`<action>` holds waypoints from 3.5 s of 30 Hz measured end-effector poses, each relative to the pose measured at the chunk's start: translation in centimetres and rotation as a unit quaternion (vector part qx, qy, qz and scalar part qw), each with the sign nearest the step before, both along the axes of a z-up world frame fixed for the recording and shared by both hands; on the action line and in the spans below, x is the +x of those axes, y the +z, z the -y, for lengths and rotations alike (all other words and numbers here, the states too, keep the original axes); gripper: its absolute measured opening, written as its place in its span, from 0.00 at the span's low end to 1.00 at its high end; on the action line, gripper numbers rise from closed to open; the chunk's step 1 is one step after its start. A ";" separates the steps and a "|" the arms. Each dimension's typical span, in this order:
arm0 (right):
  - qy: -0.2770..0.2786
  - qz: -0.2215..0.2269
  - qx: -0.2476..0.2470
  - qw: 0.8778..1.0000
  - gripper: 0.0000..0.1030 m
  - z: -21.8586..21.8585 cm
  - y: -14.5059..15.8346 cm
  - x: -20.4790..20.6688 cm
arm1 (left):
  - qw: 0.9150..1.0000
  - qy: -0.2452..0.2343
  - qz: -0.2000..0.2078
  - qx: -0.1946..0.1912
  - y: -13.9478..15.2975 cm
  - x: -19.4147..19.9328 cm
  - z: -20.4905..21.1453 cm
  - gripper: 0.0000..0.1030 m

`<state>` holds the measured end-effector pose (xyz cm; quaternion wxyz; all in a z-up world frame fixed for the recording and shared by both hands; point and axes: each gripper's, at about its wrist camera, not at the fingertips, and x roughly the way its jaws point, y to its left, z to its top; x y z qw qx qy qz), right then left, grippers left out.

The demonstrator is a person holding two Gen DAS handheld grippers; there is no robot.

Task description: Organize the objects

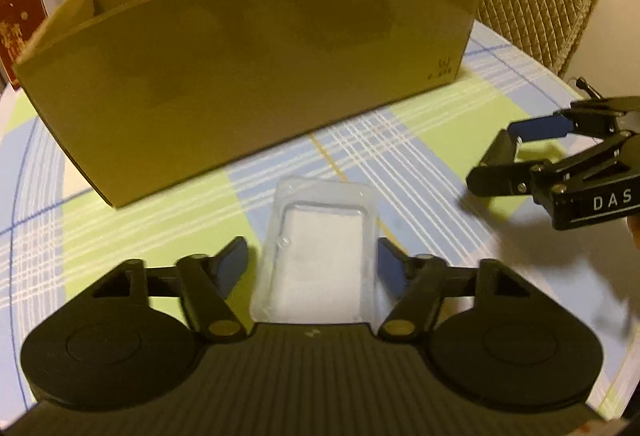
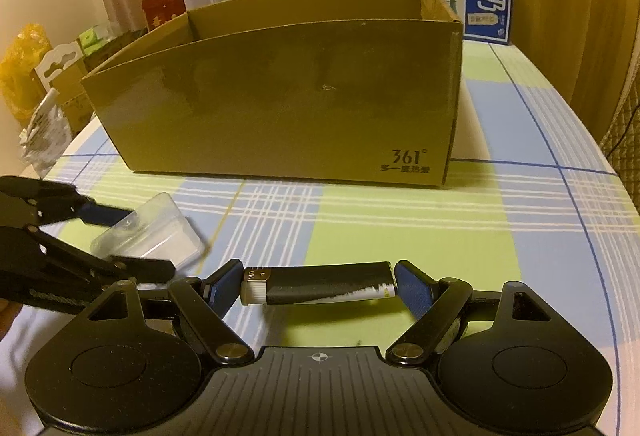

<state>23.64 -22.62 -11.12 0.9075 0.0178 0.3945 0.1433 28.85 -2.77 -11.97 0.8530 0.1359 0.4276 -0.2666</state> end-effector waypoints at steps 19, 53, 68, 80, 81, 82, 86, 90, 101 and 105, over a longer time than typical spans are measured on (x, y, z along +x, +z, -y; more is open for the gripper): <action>-0.015 0.014 0.010 1.000 0.77 -0.2 2.8 -4.3 | 0.992 0.119 0.009 -0.048 3.8 -6.5 -1.5 0.50; -0.023 0.030 0.031 0.999 0.77 0.4 10.2 -8.0 | 0.984 0.155 0.057 -0.065 11.9 -10.5 -2.5 0.50; -0.015 0.068 0.051 0.996 0.77 -0.2 17.2 7.5 | 0.985 0.133 0.091 -0.055 18.0 4.7 -0.6 0.50; -0.048 0.041 0.095 0.993 0.96 1.2 12.9 15.1 | 0.984 0.150 0.091 -0.043 14.1 11.7 0.2 0.87; -0.052 0.042 0.101 0.993 0.96 1.4 13.0 15.0 | 0.983 0.152 0.092 -0.044 14.0 11.8 0.0 0.87; -0.052 0.042 0.104 0.992 0.97 1.6 13.0 14.9 | 0.983 0.153 0.091 -0.043 14.0 11.8 -0.1 0.87; -0.052 0.042 0.092 0.994 0.98 2.1 13.2 14.0 | 0.982 0.154 0.100 -0.040 14.2 10.8 -0.5 0.91; -0.054 0.035 0.089 0.994 0.98 2.5 13.6 12.3 | 0.981 0.156 0.105 -0.044 15.1 8.8 -0.8 0.97; -0.043 0.022 0.068 0.997 0.98 2.4 15.5 4.5 | 0.976 0.177 0.115 -0.049 17.8 0.9 -1.0 0.99; -0.040 0.019 0.063 0.997 0.98 2.1 16.2 1.2 | 0.975 0.186 0.110 -0.056 18.6 -2.3 -1.4 0.99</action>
